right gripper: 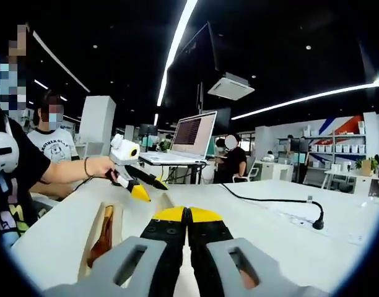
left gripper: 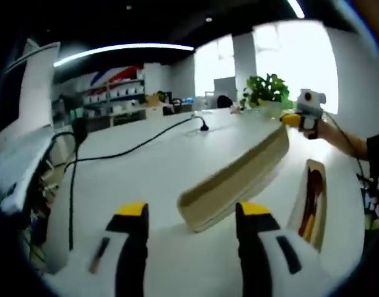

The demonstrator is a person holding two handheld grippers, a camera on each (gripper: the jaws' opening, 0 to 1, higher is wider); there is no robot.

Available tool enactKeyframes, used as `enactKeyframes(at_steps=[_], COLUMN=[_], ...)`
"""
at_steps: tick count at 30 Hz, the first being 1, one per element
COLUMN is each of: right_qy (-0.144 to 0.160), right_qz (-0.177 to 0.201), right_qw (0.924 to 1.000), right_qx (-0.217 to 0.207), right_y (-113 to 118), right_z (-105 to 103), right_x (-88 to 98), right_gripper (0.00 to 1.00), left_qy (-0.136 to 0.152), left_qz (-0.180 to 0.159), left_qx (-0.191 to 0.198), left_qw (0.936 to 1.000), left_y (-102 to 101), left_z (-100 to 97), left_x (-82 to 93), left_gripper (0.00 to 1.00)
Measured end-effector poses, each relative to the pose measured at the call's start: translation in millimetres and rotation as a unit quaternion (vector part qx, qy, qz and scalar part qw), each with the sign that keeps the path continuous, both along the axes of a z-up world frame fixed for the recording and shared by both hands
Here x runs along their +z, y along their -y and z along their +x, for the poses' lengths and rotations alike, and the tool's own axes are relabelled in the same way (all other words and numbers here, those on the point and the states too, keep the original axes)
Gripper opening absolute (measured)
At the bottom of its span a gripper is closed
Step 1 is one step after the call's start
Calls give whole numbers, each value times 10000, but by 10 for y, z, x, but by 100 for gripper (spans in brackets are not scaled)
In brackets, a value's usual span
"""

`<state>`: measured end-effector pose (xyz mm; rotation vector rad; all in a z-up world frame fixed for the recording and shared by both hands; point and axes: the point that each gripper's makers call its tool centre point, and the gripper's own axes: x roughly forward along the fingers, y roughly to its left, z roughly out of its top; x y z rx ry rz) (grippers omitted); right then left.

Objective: Arrange the utensils inside the cutlery case until each visible utensil rests in its matching compartment.

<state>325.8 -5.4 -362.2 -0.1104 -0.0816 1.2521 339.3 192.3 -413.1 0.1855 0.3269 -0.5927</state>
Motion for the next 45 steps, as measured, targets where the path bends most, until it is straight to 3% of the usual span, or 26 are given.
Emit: enactKeyframes(at_steps=[3, 7, 10, 12, 14, 16, 17, 21, 24, 28, 30, 31, 32, 34, 37, 45], right_qy=[58, 152, 278, 359, 394, 468, 483, 533, 537, 578, 529, 518, 479, 388, 314, -61], right_qz=[-104, -173, -205, -246, -293, -324, -356, -490, -472, -473, -616, -628, -635, -712, -686, -820], right_qw=[9999, 9997, 9993, 9989, 9987, 9982, 9979, 9971, 9972, 9970, 9965, 9964, 9966, 9965, 9970, 9966], right_qx=[39, 56, 115, 150, 164, 203, 229, 220, 207, 223, 189, 217, 231, 197, 171, 22], right_y=[1, 10, 17, 16, 17, 17, 14, 20, 35, 29, 22, 35, 40, 52, 63, 123], right_z=[-11, -22, -49, -63, -68, -83, -94, -86, -73, -70, -51, -54, -46, -18, -23, 30], right_x=[-32, -65, -67, -67, -72, -74, -88, -147, -143, -110, -158, -156, -161, -189, -188, -320], right_gripper=[0, 0, 0, 0, 0, 0, 0, 0, 0, 0, 0, 0, 0, 0, 0, 0], left_qy=[84, 52, 4, 5, -55, -311, -285, -301, -463, -526, -715, -638, -611, -714, -664, -788], left_qz=[640, 1620, 1700, 1947, 2470, 2701, 2906, 3033, 3359, 3485, 3635, 3737, 3706, 3433, 3596, 3503], left_qx=[-370, -707, -788, -915, -1136, -1166, -1308, -1369, -1466, -1515, -1586, -1579, -1559, -1553, -1540, -1656], left_qw=[9972, 9842, 9823, 9766, 9623, 9552, 9474, 9425, 9293, 9235, 9152, 9118, 9136, 9236, 9179, 9185], left_y=[82, 152, 185, 188, 181, 174, 190, 249, 218, 220, 203, 187, 178, 193, 165, 156], left_z=[-53, -57, 30, 61, 57, 45, 41, 76, 51, 69, 16, 29, 42, 28, 3, -113], left_x=[78, 32, 52, 31, -45, -132, -161, -157, -167, -186, -256, -243, -221, -199, -209, -226], left_gripper=[55, 51, 44, 44, 45, 45, 43, 32, 27, 23, 23, 23, 23, 22, 22, 24])
